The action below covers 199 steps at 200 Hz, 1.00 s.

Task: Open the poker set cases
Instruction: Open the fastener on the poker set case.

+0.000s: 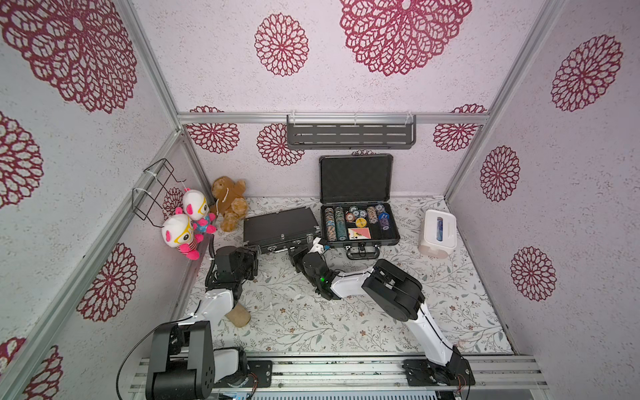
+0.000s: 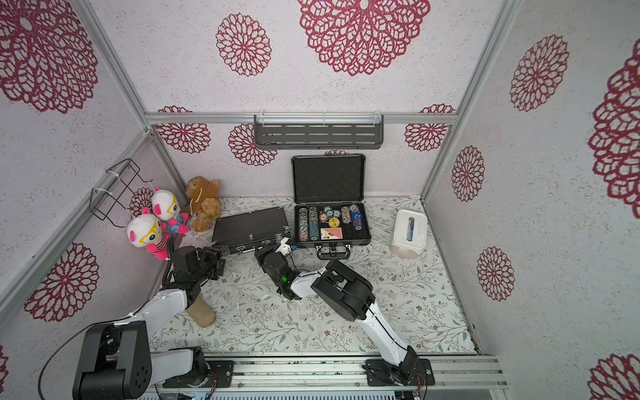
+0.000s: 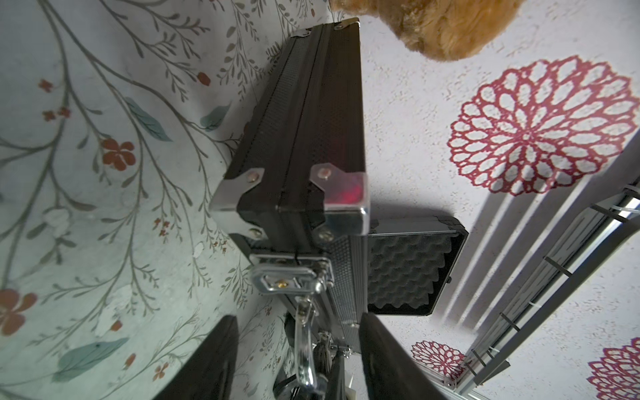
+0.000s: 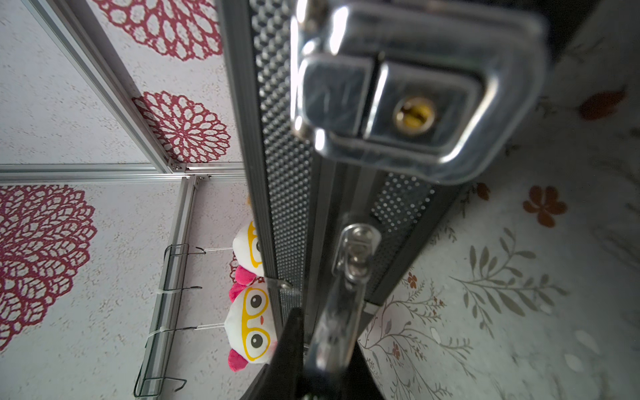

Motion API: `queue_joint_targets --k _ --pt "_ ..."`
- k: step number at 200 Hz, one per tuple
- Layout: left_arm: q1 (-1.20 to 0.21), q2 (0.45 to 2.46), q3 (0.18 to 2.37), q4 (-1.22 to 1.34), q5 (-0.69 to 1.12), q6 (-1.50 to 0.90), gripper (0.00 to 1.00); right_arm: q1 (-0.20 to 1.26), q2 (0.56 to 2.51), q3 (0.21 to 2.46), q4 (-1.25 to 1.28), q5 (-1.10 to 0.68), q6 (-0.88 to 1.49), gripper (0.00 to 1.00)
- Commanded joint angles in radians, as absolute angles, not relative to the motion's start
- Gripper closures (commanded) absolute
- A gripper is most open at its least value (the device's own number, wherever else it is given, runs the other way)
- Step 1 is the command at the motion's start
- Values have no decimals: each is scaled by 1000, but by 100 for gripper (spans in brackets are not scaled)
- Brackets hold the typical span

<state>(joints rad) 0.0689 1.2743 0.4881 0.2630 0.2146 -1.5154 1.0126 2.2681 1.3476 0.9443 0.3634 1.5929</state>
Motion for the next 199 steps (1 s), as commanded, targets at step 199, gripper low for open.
queue_joint_targets --k 199 --pt "26 1423 383 678 80 -1581 46 1029 2110 1388 1143 324 1380 100"
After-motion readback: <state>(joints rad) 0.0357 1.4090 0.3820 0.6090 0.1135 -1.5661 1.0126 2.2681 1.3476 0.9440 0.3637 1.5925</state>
